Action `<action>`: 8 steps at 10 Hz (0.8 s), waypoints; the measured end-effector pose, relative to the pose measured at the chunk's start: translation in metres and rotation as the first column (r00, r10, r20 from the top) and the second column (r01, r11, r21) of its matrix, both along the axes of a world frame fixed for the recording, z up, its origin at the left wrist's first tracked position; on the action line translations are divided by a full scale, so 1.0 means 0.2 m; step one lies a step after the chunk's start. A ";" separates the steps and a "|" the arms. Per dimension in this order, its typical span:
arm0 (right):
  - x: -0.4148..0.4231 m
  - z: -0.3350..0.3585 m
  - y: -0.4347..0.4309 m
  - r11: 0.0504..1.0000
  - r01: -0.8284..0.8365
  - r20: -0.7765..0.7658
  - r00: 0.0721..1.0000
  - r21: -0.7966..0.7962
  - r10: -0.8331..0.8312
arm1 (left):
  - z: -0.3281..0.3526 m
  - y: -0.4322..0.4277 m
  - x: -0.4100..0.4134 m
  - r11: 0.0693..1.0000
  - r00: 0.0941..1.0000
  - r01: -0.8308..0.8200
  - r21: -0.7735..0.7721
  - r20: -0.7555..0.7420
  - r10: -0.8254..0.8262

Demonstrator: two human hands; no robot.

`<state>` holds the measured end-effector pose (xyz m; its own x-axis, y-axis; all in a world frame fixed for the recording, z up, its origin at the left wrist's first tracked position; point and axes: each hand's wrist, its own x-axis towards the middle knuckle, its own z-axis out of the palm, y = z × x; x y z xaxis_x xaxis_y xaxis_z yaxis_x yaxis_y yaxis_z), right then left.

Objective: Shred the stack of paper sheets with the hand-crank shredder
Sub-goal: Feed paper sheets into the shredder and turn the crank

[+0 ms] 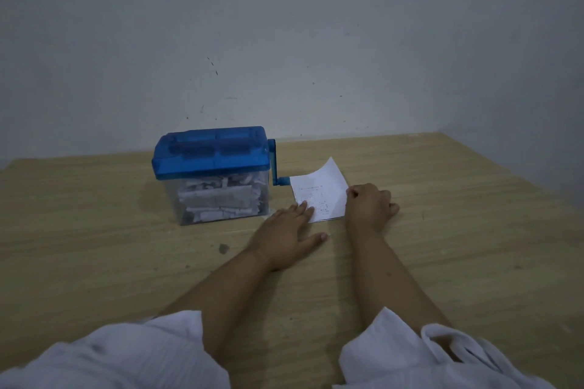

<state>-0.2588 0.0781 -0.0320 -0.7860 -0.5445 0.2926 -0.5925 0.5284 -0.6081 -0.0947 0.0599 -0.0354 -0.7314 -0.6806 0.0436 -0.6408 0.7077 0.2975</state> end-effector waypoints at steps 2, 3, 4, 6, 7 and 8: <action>0.01 0.00 0.01 0.999 0.011 0.008 1.000 -0.046 -0.010 | 0.00 -0.01 0.00 1.000 1.000 -0.001 -0.004 -0.014 0.001; 0.01 0.00 0.00 0.986 0.027 0.085 0.996 -0.164 -0.013 | 0.00 0.02 0.01 0.999 0.991 -0.017 -0.032 -0.134 0.013; 0.03 0.02 0.00 0.932 0.041 0.181 0.983 -0.360 0.027 | 0.02 0.04 0.03 0.987 0.914 -0.054 -0.154 -0.405 -0.013; 0.08 0.18 0.03 0.795 0.173 0.490 0.854 -0.581 0.173 | 0.08 0.06 0.06 0.990 0.692 -0.134 -0.039 -0.719 0.066; 0.15 0.27 0.02 0.715 0.198 0.556 0.773 -0.670 0.307 | 0.21 0.08 0.08 0.989 0.559 -0.081 0.121 -0.816 0.146; 0.25 0.38 0.00 0.698 0.128 0.528 0.753 -0.704 0.394 | 0.38 0.06 0.13 0.969 0.489 -0.057 0.241 -0.839 0.238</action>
<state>-0.2080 0.0789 0.0434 -0.8505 -0.5149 0.1077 0.0148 -0.2281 -0.9735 -0.0683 0.0721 0.0402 -0.2808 -0.8362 0.4711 -0.0948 0.5126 0.8534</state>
